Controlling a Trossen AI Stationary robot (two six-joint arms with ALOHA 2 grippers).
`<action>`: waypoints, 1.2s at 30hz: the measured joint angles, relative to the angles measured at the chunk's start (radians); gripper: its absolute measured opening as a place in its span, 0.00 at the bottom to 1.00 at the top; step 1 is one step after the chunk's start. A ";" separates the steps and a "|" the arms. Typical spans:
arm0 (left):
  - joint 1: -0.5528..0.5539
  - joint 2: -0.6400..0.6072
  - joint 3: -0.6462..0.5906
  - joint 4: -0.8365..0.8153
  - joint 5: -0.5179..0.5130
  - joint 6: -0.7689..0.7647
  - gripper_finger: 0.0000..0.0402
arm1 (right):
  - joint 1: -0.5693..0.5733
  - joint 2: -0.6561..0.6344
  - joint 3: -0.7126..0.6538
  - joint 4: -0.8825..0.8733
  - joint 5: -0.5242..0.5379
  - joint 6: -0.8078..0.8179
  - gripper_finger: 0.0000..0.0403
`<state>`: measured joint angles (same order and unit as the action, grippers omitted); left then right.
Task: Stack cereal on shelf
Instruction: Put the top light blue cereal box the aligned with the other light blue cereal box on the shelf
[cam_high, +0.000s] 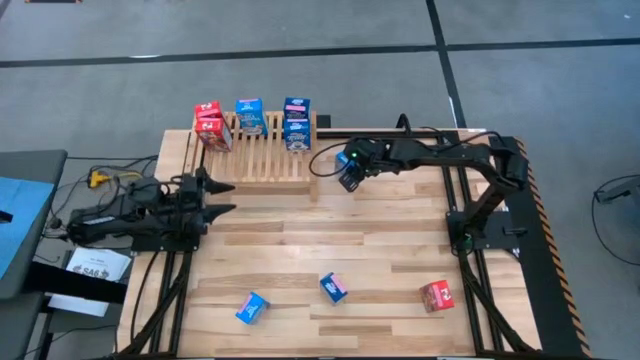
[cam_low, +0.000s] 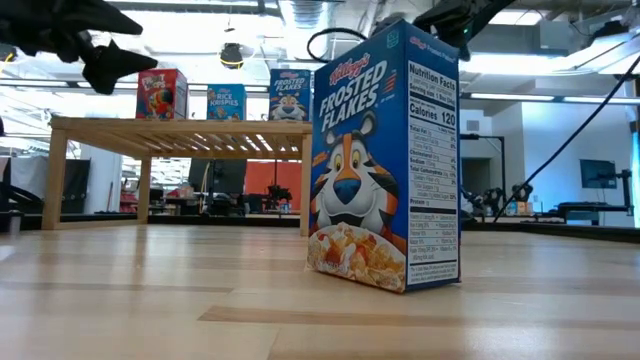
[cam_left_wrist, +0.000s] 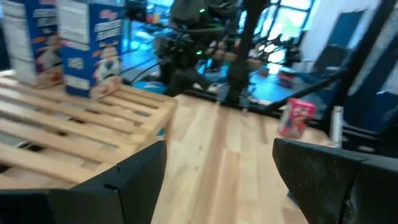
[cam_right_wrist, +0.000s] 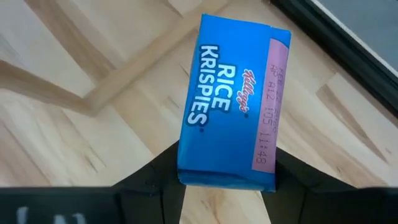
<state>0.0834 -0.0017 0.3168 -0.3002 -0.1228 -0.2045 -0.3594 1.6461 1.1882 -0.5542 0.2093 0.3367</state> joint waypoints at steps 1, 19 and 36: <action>0.000 0.001 -0.012 0.022 0.015 0.000 0.71 | 0.000 -0.011 -0.001 -0.015 0.001 0.003 0.48; 0.000 0.005 -0.189 0.222 0.044 0.040 0.71 | 0.020 -0.253 0.000 -0.049 0.004 0.030 0.48; 0.000 0.006 -0.259 0.254 0.127 0.070 0.71 | 0.117 -0.401 0.000 -0.042 0.005 0.032 0.48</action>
<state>0.0830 0.0040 0.0578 -0.0460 0.0039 -0.1349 -0.2428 1.2448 1.1881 -0.5957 0.2146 0.3687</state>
